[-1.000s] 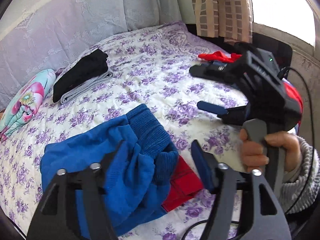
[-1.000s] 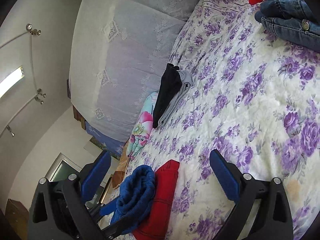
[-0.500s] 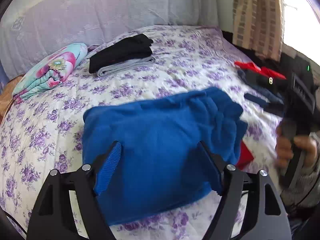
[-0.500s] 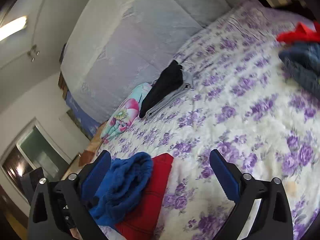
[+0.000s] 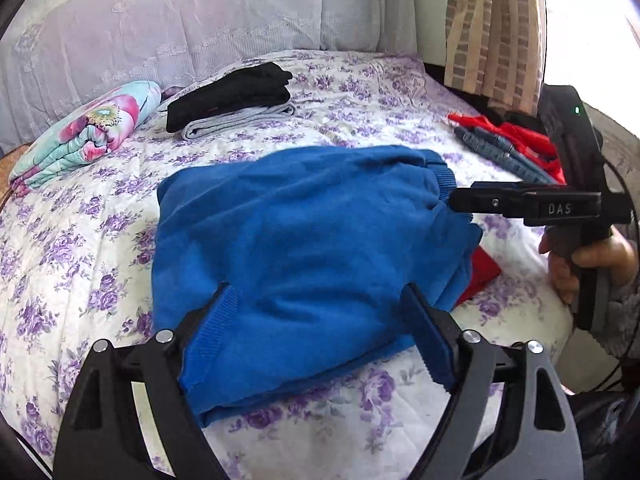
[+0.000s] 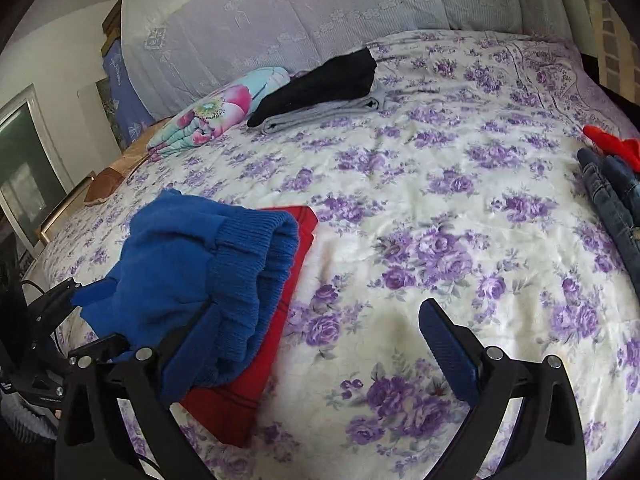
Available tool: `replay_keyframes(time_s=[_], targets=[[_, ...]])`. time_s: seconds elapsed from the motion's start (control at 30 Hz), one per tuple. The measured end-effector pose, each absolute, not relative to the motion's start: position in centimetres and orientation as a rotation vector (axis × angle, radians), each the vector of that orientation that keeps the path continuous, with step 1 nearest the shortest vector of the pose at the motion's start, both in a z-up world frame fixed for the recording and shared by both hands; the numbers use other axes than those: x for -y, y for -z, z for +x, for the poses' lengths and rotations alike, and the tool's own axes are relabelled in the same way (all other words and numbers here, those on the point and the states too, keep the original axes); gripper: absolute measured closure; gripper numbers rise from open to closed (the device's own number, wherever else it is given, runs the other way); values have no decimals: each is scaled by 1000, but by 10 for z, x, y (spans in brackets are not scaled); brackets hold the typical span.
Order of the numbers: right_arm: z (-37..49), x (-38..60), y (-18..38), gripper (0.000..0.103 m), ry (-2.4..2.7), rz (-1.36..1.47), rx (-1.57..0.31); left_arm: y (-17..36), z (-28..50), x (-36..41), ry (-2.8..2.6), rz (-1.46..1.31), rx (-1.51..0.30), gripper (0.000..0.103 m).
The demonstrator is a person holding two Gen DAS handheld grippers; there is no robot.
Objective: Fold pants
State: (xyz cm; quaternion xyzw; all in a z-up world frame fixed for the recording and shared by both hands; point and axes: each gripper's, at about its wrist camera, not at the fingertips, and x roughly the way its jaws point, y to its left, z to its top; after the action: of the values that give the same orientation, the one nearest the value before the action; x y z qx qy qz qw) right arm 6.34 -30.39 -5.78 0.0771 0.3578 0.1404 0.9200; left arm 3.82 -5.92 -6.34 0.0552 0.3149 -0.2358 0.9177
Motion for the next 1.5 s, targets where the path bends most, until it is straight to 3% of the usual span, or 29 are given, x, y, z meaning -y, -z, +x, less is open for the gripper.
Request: replay_keyframes(time_s=[0.1,0.13,0.2,0.23,0.27,0.43,0.6,0.63,0.73,0.9,1.0,1.07,1.13,1.3,1.5], targets=[[57,288,17,5,-368,133,-614,44,38,43,501,23,-605,22],[58,278,2,10,-420,127,-574,40,40,42,500,9,-598,22],[63,253,-19,29,-547,114,-548,41,45,44,504,-5,-606,21],[71,238,-23,50,-612,110,-571,47,48,46,505,-7,-631,21],[79,223,-22,64,-665,105,-605,55,51,49,508,-6,-668,21],[126,175,24,68,-676,4,-819,93,44,56,497,59,-690,21],[152,186,53,84,-642,23,-891,88,41,48,522,27,-683,21],[150,186,49,80,-633,28,-895,84,39,43,529,2,-684,21],[138,180,25,49,-671,85,-880,73,37,23,546,-115,-686,21],[147,126,-2,44,-805,37,-861,72,42,8,481,-176,-688,16],[182,100,28,44,-795,48,-985,96,55,14,433,-124,-773,9],[206,95,66,44,-764,70,-1118,100,50,16,418,-117,-730,8],[211,104,71,44,-777,152,-1127,99,50,17,421,-118,-742,8],[178,158,23,34,-800,349,-970,91,48,7,438,-167,-753,8],[102,236,4,27,-664,289,-820,73,50,-30,408,-342,-723,8]])
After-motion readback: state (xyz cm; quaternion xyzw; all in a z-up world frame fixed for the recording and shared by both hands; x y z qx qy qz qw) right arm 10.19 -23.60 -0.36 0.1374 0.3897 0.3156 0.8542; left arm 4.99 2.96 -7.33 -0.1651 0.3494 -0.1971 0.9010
